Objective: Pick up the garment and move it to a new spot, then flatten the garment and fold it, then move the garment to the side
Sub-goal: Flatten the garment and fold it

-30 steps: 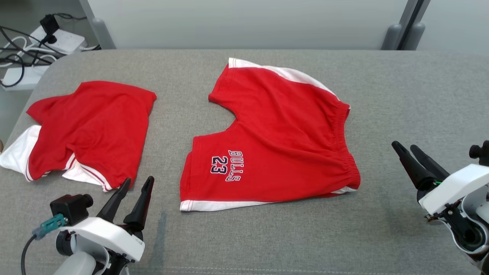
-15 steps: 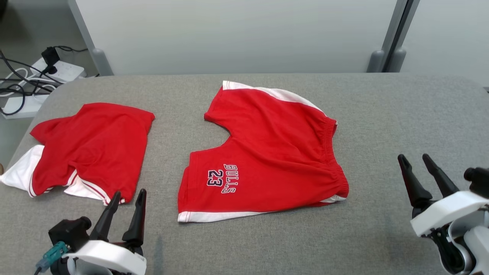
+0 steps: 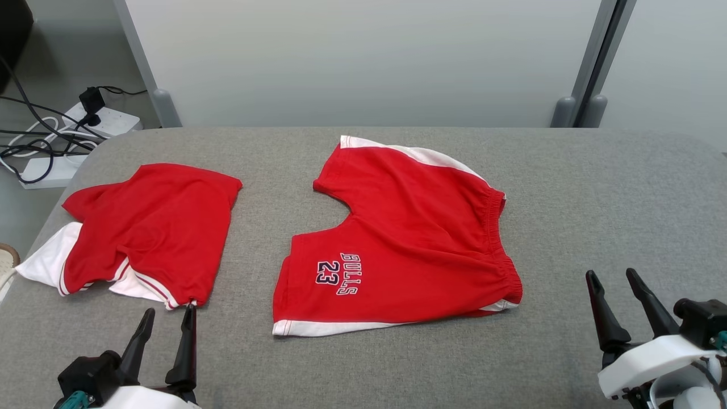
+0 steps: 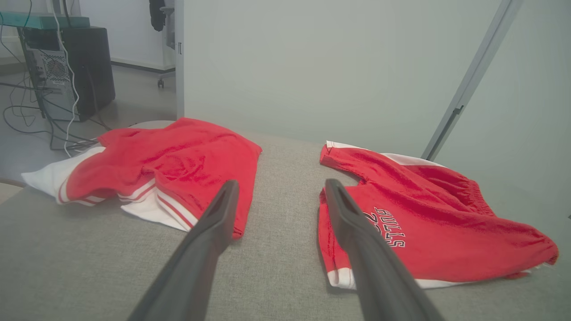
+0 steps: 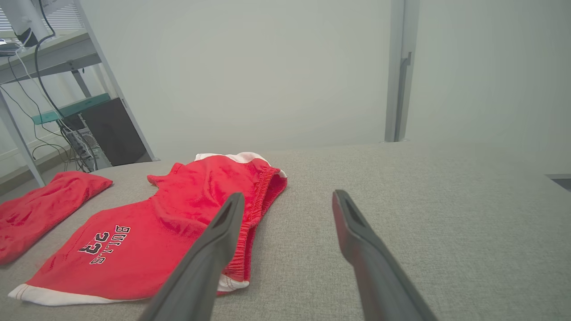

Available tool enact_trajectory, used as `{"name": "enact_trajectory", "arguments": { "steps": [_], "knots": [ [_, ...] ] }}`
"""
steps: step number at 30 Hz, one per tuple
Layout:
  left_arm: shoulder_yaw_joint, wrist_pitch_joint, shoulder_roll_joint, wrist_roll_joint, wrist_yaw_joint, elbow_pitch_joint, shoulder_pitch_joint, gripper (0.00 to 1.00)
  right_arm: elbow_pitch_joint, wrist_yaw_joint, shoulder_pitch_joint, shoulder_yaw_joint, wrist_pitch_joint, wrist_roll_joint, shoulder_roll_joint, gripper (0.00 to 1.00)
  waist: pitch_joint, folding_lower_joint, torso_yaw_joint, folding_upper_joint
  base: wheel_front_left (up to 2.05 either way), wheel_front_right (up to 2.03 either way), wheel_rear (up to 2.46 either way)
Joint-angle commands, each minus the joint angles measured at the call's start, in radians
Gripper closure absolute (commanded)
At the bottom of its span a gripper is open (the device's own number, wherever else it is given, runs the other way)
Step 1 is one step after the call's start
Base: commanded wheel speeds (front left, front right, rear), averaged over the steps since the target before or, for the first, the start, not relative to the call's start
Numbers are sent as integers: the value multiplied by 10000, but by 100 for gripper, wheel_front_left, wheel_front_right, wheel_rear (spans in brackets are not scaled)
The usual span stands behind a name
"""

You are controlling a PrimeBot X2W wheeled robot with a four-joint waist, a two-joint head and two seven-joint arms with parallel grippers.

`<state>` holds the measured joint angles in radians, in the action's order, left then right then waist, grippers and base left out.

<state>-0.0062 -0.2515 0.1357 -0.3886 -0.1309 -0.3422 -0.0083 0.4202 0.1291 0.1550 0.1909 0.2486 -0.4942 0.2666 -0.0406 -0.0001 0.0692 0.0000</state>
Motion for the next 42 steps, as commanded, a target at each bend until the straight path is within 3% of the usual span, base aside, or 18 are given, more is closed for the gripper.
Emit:
{"name": "enact_trajectory", "arguments": {
  "steps": [1,17,18,24,42],
  "knots": [
    [452,-103,62,203,2,306,-180,0,-347,16,47,34,131,220,84,0,-24,1,10,0,0,0,0],
    [1131,-103,-503,1208,2,916,360,0,-928,16,-1248,-1534,131,2310,-1279,0,-18,1,180,0,0,0,0],
    [770,-103,-566,919,2,888,343,0,29,16,-1091,-1066,131,2381,-1070,0,73,1,410,0,0,0,0],
    [316,-103,-529,726,2,751,183,0,1189,16,-278,-27,131,2347,-514,0,374,1,739,0,0,0,0],
    [-233,-103,-424,409,2,623,-217,0,3085,16,1292,2044,132,1891,531,0,1011,1,1942,0,0,0,0]
  ]
}}
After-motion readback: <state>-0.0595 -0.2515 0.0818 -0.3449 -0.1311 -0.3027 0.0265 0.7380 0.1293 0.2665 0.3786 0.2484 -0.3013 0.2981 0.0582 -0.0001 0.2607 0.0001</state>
